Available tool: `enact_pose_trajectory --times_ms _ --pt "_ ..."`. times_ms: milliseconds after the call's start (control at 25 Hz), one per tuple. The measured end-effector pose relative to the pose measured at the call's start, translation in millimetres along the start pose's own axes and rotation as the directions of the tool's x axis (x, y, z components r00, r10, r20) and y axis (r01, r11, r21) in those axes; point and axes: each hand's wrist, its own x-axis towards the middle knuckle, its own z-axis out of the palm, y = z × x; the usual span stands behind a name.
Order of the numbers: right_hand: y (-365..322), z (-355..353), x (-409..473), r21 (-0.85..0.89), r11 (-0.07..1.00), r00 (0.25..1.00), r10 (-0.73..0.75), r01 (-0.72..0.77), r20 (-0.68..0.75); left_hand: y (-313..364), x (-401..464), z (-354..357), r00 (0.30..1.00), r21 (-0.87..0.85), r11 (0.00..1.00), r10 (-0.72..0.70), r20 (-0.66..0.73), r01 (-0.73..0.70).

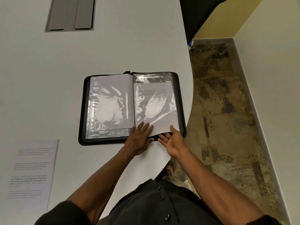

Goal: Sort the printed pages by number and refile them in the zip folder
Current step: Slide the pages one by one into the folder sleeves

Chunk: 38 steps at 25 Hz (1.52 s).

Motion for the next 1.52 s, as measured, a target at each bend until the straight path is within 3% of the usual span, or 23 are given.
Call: enact_pose_trajectory --times_ms 200,480,600,680,720,760,840,880,960,1080,1240,1400,1520 --pt "7.1 12.0 1.3 0.162 0.986 0.979 0.0 -0.034 0.206 4.8 -3.1 5.3 1.0 -0.041 0.999 0.004 -0.015 -0.004" --pt "-1.6 30.3 8.2 0.188 0.982 0.978 -0.045 0.006 0.204 10.5 -9.7 2.3 0.998 -0.096 0.995 -0.006 -0.061 0.0" --pt "-2.3 30.7 2.6 0.08 0.995 0.989 -0.064 0.053 0.133 9.1 -6.6 3.3 0.997 -0.105 0.994 -0.003 -0.084 -0.006" --pt "3.9 28.9 -5.2 -0.174 0.979 0.994 -0.106 0.104 0.0 9.0 -3.7 3.9 0.995 -0.094 0.996 -0.005 -0.095 -0.004" --pt "8.9 25.7 -9.8 -0.364 0.918 0.978 -0.195 0.155 -0.075 8.4 -1.5 4.4 0.995 -0.087 0.996 -0.014 -0.098 0.006" --pt "15.0 19.5 -12.2 -0.57 0.791 0.933 -0.342 0.224 -0.109 7.4 0.7 5.2 0.994 -0.08 0.997 -0.029 -0.104 0.021" --pt "25.3 4.1 -14.8 -0.874 0.323 0.742 -0.668 0.364 0.061 4.0 5.8 7.4 0.991 -0.057 0.997 -0.05 -0.123 0.043" --pt "28.1 -3.2 -13.2 -0.908 0.09 0.638 -0.74 0.409 0.214 1.9 8.2 8.0 0.99 -0.043 0.998 -0.046 -0.136 0.041" --pt "26.7 -11.9 -5.1 -0.869 -0.219 0.538 -0.71 0.444 0.454 -1.1 11.4 6.0 0.985 -0.016 1.0 -0.018 -0.173 0.015" --pt "16.8 -15.4 2.0 -0.756 -0.487 0.59 -0.48 0.437 0.649 -3.4 14.7 1.4 0.971 0.012 0.999 0.045 -0.235 -0.043" --pt "32.2 -28.5 3.4 -0.596 -0.688 0.654 -0.23 0.415 0.72 -3.5 14.8 -1.8 0.967 -0.011 0.998 0.05 -0.251 -0.054" --pt "46.0 -30.4 7.5 -0.575 -0.706 0.709 -0.148 0.412 0.69 -0.7 13.7 0.2 0.963 -0.113 0.993 -0.067 -0.261 0.038" --pt "44.7 -25.3 6.2 -0.608 -0.697 0.723 -0.187 0.38 0.665 -1.0 14.6 -1.2 0.95 -0.24 0.966 -0.158 -0.271 0.092"
